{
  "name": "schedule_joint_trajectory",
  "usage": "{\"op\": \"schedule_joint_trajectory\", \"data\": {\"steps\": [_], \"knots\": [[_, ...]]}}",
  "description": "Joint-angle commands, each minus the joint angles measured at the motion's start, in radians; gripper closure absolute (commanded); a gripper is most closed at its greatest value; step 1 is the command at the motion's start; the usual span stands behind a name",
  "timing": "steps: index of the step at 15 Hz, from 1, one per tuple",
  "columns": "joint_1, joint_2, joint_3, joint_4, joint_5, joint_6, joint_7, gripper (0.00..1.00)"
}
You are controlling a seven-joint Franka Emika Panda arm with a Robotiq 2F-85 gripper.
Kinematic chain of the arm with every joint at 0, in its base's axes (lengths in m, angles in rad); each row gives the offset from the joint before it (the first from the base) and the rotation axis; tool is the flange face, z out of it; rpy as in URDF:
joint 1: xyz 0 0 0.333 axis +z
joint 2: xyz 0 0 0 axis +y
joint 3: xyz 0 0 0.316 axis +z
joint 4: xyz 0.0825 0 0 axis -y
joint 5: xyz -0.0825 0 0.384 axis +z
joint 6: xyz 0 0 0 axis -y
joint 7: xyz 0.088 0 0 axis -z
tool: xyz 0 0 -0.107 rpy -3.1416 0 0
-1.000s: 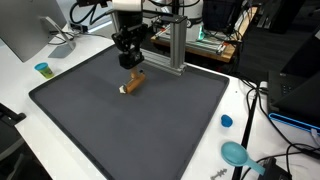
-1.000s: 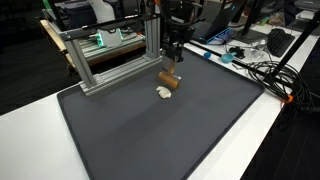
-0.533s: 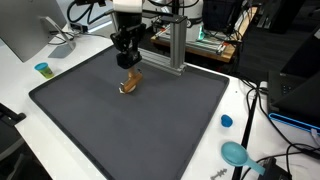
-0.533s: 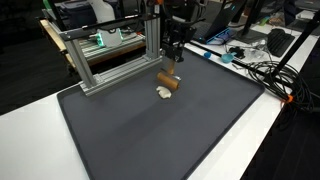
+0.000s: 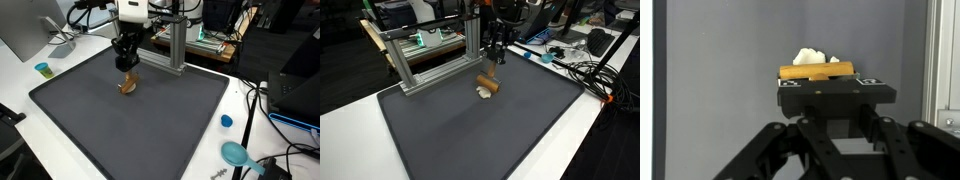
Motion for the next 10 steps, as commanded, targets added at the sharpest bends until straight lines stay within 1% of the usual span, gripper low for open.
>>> {"op": "schedule_joint_trajectory", "data": {"steps": [1,4,7,10], "knots": [[0.015,0.049,0.003,0.066,-0.047,-0.066,0.020,0.79],[0.017,0.071,0.011,0.071,-0.027,-0.083,0.008,0.79],[0.008,0.103,0.017,0.073,0.001,-0.046,0.021,0.79],[-0.007,0.132,0.009,0.089,0.006,-0.036,0.027,0.79]]}}
